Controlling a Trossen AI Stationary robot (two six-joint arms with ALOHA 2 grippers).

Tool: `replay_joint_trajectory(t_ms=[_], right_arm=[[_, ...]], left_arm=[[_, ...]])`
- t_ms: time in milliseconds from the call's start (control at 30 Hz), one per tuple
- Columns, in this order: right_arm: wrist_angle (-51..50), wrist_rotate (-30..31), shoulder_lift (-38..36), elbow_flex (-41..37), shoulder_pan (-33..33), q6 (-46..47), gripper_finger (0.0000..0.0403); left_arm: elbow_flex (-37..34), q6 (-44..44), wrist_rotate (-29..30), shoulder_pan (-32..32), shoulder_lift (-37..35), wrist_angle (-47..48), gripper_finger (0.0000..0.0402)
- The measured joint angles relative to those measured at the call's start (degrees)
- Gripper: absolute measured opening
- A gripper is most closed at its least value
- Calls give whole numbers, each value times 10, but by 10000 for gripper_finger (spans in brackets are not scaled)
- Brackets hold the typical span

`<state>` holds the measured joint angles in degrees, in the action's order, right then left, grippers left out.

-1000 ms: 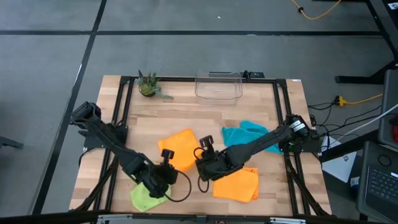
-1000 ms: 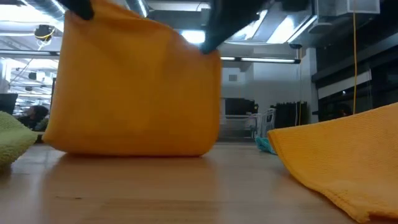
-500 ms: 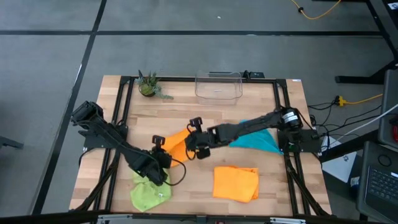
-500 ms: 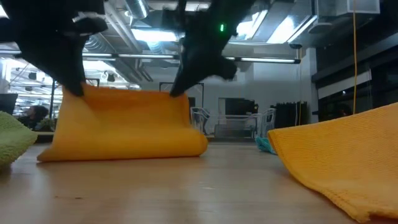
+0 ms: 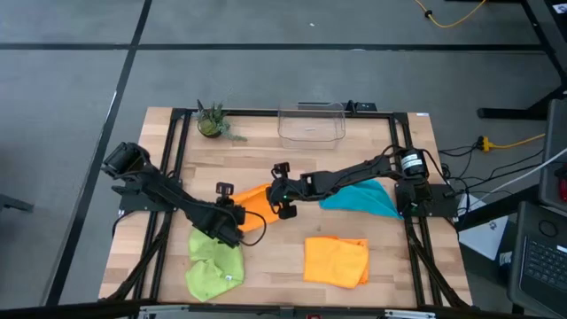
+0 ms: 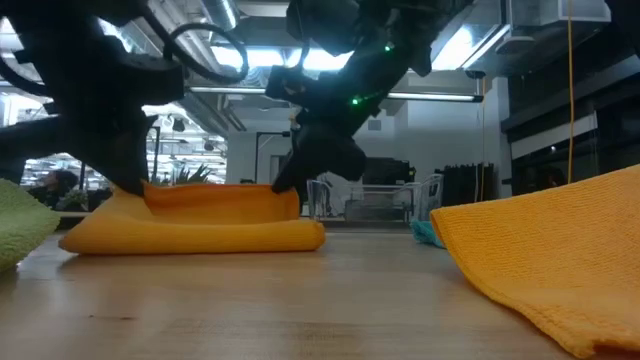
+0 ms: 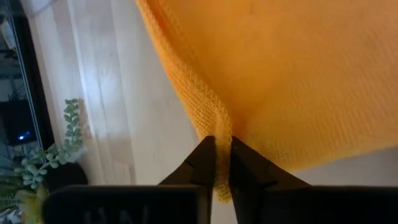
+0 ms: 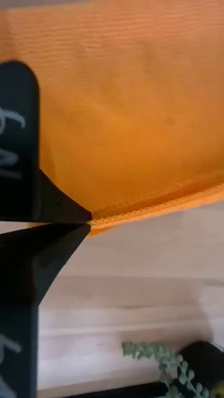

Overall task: Fold microfiber towels
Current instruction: Fold the top orange towel on the table

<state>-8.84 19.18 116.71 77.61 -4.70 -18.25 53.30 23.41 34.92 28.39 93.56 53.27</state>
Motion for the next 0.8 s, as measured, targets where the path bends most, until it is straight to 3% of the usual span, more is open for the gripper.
replay_joint_trajectory(t_ms=[267, 500, 600, 800], right_arm=[[14, 1, 0, -3, 9, 1, 60], [9, 11, 0, -3, 9, -2, 129], [-35, 25, -3, 18, 9, 12, 157], [-144, -30, -47, 33, 7, 50, 181]], left_arm=[[0, -1, 3, -32, 0, 0, 110], [2, 1, 2, -40, 0, 15, 161], [27, 32, 1, -40, 0, 78, 166], [95, 135, 2, -31, -10, 252, 161]])
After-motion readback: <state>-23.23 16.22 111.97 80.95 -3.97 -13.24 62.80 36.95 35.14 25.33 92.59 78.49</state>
